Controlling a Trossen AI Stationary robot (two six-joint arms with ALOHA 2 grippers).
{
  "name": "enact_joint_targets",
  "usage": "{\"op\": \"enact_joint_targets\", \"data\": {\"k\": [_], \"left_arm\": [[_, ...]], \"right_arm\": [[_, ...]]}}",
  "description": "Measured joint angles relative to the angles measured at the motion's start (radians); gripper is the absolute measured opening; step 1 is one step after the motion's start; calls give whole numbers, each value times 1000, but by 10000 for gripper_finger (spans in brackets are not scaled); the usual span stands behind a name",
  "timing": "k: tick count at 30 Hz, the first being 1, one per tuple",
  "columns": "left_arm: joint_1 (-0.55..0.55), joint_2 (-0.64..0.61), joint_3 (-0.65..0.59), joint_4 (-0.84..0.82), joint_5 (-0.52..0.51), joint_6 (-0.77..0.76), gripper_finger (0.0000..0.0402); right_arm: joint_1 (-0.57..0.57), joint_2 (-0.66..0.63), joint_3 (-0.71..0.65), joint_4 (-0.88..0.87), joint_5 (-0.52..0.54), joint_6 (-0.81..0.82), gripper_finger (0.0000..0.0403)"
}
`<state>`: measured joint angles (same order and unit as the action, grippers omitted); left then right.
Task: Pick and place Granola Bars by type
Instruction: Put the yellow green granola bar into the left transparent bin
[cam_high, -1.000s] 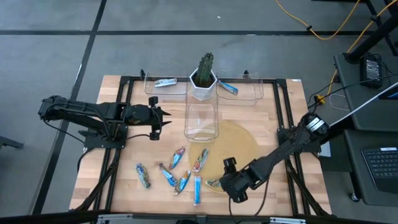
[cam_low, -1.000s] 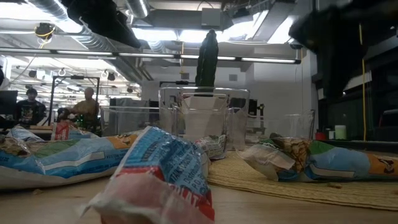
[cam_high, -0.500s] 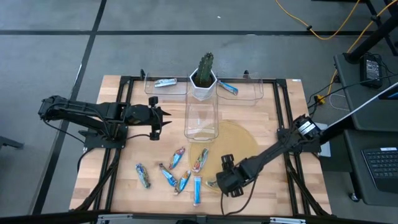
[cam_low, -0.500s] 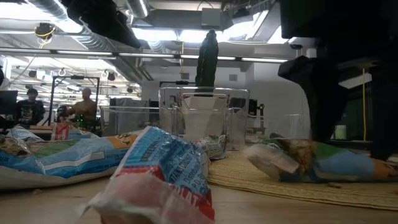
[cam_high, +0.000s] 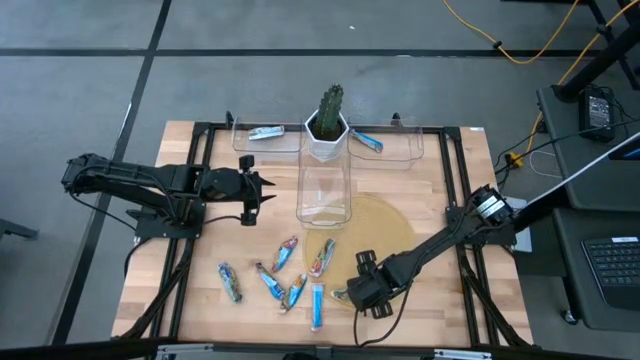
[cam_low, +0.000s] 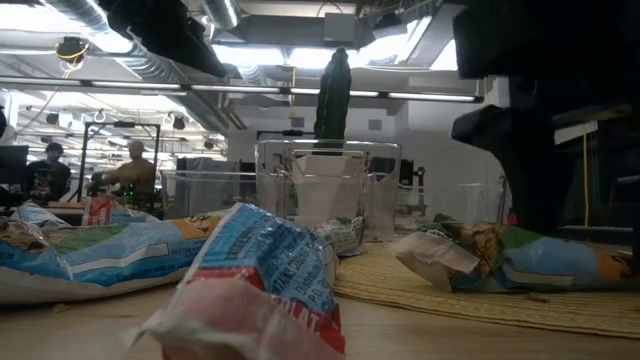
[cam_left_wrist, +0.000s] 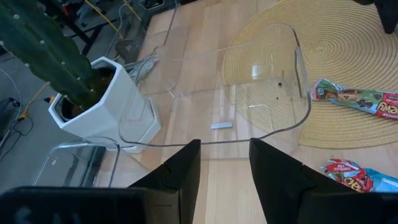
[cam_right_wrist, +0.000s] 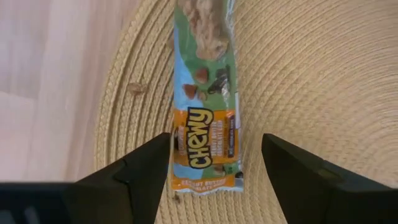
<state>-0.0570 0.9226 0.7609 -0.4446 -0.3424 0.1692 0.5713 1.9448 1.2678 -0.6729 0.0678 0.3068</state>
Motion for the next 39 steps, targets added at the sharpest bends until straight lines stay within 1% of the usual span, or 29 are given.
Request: {"op": "enact_joint_targets", "data": {"k": [5, 8, 11, 14, 17, 25, 28, 32, 37, 39], "left_arm": [[0, 0, 0, 0, 0, -1, 130], [0, 0, 0, 0, 0, -1, 130], [0, 0, 0, 0, 0, -1, 130], [0, 0, 0, 0, 0, -2, 130], [0, 0, 0, 0, 0, -2, 130], [0, 0, 0, 0, 0, -2, 130], [0, 0, 0, 1, 0, -2, 130], [0, 0, 0, 1, 0, -2, 130], [0, 0, 0, 1, 0, -2, 130], [0, 0, 0, 0, 0, -2, 130]], "right_arm": [[0, 15, -1, 0, -1, -3, 257], [0, 15, -1, -1, 25, -1, 257], [0, 15, -1, 0, 25, -2, 257], [0, 15, -1, 1, 25, -2, 248], [0, 15, -1, 1, 25, -1, 223], [0, 15, -1, 1, 28, -1, 129], [0, 15, 0, 0, 29, -1, 101], [0, 15, 1, -3, 29, -1, 76], [0, 8, 3, -18, 23, -1, 54], [0, 7, 23, -68, 16, -1, 49]]}}
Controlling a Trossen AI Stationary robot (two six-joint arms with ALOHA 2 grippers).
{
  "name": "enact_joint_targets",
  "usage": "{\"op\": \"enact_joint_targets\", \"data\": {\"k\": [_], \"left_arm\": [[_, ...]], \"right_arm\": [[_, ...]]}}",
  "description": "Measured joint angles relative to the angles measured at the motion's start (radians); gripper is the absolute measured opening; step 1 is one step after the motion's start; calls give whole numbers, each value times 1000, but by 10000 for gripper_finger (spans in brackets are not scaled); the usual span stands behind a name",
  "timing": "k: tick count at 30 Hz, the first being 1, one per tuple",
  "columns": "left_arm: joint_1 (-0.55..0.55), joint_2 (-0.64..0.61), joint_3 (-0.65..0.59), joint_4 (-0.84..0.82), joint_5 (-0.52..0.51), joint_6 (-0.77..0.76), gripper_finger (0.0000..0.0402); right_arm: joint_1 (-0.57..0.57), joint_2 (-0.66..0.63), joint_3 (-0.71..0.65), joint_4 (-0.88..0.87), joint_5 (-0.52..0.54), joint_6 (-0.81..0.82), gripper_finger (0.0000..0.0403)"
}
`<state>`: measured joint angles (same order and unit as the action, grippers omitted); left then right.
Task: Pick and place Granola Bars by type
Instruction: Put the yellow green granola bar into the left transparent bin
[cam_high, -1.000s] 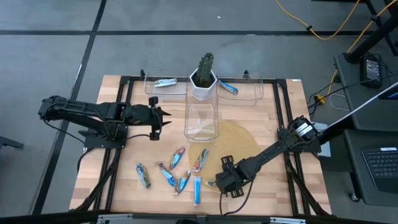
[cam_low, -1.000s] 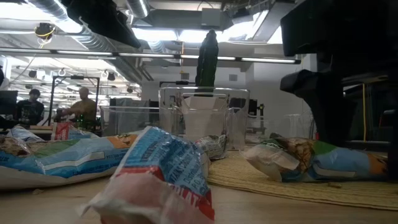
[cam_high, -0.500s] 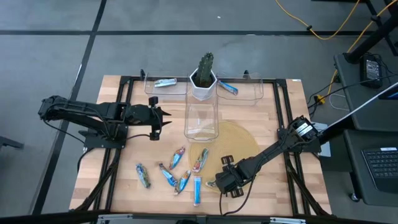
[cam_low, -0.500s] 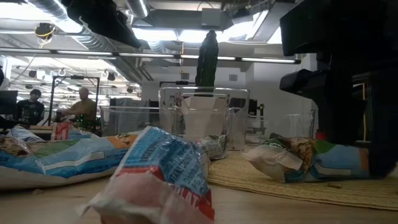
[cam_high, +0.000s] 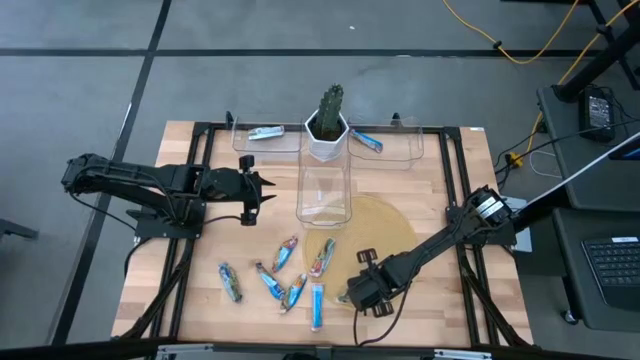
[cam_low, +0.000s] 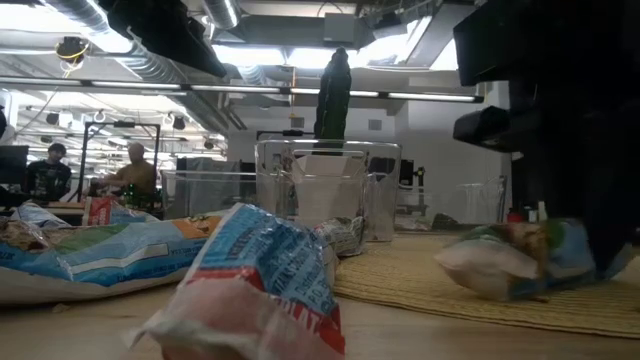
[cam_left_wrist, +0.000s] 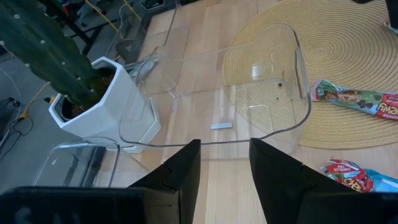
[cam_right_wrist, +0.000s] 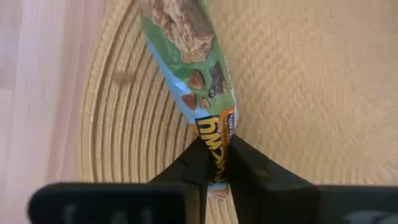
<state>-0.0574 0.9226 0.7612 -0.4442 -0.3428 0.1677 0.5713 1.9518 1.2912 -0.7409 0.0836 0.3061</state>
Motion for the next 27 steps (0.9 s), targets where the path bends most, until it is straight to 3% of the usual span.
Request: {"op": "enact_joint_targets", "data": {"k": [8, 15, 27], "left_arm": [[0, 0, 0, 1, 0, 0, 130], [0, 0, 0, 1, 0, 1, 130], [0, 8, 0, 8, -2, -11, 130]], "right_arm": [[0, -2, 202, -292, 28, 19, 44], [0, -3, 349, -448, 62, 70, 44], [-54, -8, 381, -680, 230, 162, 44]]}}
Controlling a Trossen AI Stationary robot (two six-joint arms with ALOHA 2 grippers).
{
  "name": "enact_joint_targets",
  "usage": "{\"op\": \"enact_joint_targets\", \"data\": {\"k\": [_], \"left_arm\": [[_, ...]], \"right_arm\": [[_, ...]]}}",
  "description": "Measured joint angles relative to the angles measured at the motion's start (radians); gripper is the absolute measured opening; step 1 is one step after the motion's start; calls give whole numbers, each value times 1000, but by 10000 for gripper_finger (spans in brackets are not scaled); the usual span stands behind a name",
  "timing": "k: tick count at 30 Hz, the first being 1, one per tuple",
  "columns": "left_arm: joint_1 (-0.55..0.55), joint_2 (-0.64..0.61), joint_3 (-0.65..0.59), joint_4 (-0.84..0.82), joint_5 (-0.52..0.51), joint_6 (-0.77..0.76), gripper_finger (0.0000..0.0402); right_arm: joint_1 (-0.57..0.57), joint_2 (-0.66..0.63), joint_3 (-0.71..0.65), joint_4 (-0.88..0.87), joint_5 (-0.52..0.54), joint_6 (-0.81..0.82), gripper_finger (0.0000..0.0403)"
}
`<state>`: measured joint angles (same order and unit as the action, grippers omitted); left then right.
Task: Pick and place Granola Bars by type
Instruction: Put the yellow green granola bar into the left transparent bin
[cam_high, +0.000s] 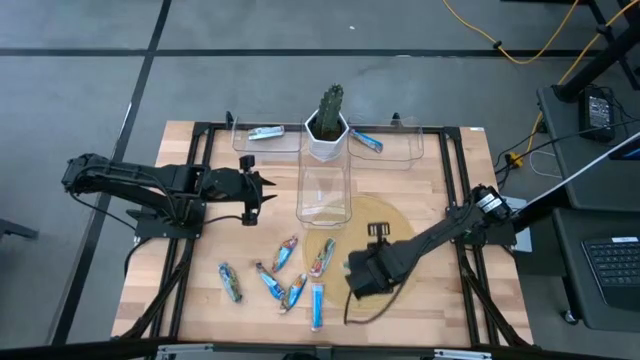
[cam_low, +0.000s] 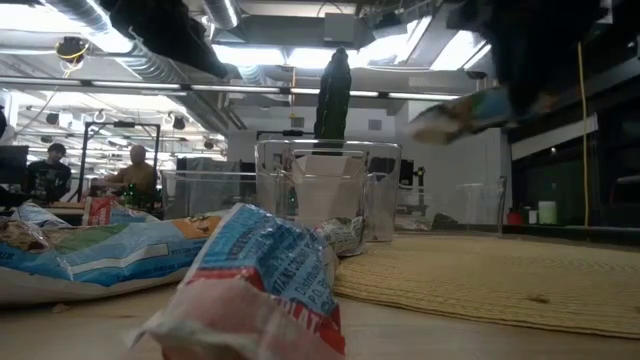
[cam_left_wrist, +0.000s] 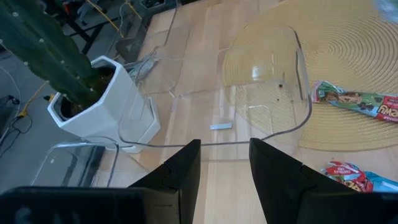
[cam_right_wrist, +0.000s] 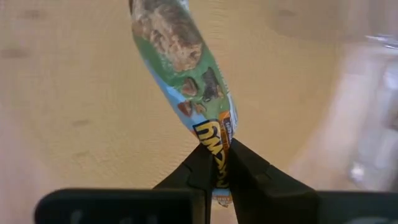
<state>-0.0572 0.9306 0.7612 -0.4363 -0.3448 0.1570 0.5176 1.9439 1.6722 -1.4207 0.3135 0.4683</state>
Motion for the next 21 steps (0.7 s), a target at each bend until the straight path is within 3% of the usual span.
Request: {"op": "enact_joint_targets", "data": {"k": [8, 21], "left_arm": [[0, 5, 0, 15, -4, 126, 130], [0, 4, 1, 200, -2, 145, 130]], "right_arm": [[-76, -106, 0, -2, 83, -77, 44], [-201, -278, 0, 62, 116, -165, 44]]}}
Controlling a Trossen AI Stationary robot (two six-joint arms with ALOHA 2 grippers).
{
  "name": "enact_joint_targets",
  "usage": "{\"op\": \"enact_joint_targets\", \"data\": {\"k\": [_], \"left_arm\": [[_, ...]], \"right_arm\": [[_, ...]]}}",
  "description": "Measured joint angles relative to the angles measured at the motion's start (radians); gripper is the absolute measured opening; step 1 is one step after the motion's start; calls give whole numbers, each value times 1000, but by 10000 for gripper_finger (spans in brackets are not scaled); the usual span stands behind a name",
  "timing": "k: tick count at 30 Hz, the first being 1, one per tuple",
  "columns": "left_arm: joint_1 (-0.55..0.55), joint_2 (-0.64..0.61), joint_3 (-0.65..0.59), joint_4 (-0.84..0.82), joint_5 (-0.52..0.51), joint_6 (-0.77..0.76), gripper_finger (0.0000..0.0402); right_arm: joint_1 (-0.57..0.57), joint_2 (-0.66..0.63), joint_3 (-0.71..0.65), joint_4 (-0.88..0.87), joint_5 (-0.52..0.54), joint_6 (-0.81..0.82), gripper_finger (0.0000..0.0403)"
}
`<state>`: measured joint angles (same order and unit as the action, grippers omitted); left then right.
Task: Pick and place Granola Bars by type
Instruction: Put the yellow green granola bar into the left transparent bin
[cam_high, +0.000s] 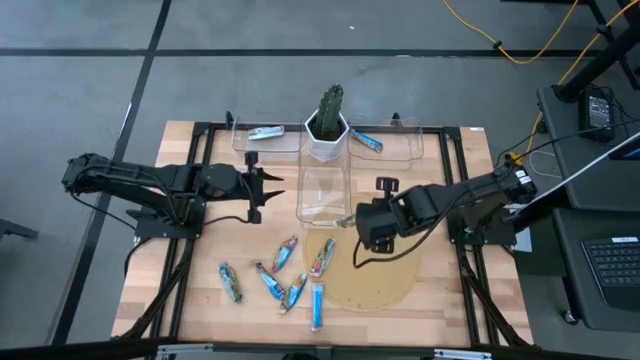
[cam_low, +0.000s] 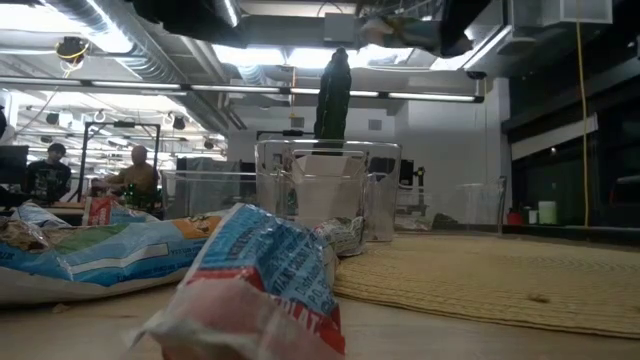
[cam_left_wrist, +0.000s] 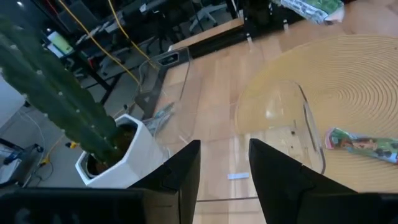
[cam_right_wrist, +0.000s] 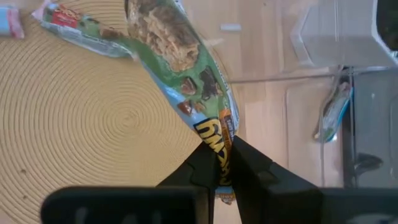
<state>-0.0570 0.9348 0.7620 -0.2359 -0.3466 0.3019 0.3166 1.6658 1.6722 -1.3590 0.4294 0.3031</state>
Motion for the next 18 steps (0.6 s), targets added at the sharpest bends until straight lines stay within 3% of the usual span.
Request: {"op": "enact_joint_targets", "data": {"k": [8, 18], "left_arm": [[0, 19, 34, -10, 7, 0, 129], [0, 73, 62, -14, 31, 8, 130]], "right_arm": [[-51, -2, 0, 78, -1, -95, 44], [-131, -2, 0, 41, -3, -107, 44]]}}
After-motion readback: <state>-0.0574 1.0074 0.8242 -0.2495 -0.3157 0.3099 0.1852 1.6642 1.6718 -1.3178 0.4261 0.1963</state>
